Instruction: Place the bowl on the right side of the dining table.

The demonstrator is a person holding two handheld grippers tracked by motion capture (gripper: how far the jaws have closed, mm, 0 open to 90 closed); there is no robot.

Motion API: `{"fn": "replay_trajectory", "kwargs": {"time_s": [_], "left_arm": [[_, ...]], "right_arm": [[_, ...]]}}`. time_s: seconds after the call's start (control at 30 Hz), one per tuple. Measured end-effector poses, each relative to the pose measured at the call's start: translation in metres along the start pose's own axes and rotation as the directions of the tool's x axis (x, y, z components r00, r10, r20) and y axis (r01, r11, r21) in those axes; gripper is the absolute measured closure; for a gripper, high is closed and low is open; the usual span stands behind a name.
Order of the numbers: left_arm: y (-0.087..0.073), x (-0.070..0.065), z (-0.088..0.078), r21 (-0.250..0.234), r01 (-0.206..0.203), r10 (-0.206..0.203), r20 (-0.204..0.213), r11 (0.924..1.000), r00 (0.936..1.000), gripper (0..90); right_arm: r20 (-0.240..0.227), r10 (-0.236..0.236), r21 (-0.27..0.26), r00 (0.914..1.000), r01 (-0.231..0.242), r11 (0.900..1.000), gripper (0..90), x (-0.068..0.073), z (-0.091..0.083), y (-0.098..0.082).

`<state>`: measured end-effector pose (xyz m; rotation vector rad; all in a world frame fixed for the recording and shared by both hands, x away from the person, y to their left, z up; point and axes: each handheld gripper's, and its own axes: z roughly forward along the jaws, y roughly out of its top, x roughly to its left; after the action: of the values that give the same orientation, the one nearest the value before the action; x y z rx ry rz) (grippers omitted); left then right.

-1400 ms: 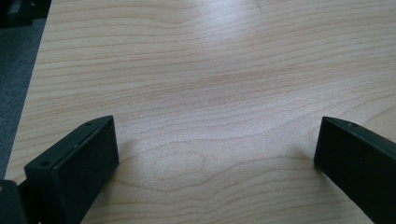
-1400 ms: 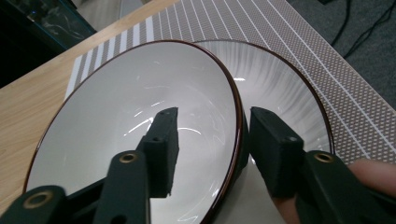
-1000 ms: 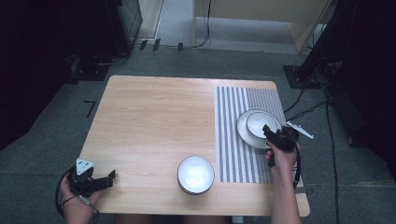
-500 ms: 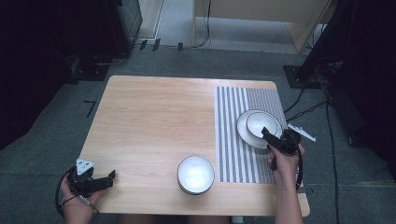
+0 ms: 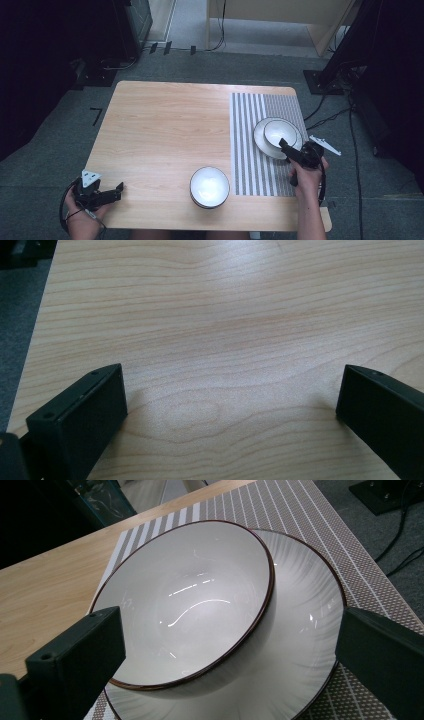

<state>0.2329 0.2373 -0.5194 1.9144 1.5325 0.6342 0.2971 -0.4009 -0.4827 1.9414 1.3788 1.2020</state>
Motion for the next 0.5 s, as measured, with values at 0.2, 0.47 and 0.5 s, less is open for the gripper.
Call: {"fn": "replay_trajectory", "kwargs": {"time_s": [0.2,0.47,0.5], "left_arm": [[0.000,0.000,0.000,0.000,0.000,0.000,0.000,1.0000,1.0000,0.0],[0.000,0.000,0.000,0.001,-0.004,0.004,0.003,1.0000,1.0000,0.0],[0.000,0.000,0.000,0.001,-0.004,0.004,0.002,1.0000,1.0000,0.0]], "right_arm": [[0.014,-0.008,-0.003,0.9999,0.008,1.000,0.0,-0.001,-0.004,-0.003],[0.002,-0.009,0.003,1.0000,0.009,1.000,0.0,-0.003,-0.010,-0.006],[0.001,-0.011,0.001,0.9999,0.011,1.000,0.0,-0.003,-0.011,-0.006]]}}
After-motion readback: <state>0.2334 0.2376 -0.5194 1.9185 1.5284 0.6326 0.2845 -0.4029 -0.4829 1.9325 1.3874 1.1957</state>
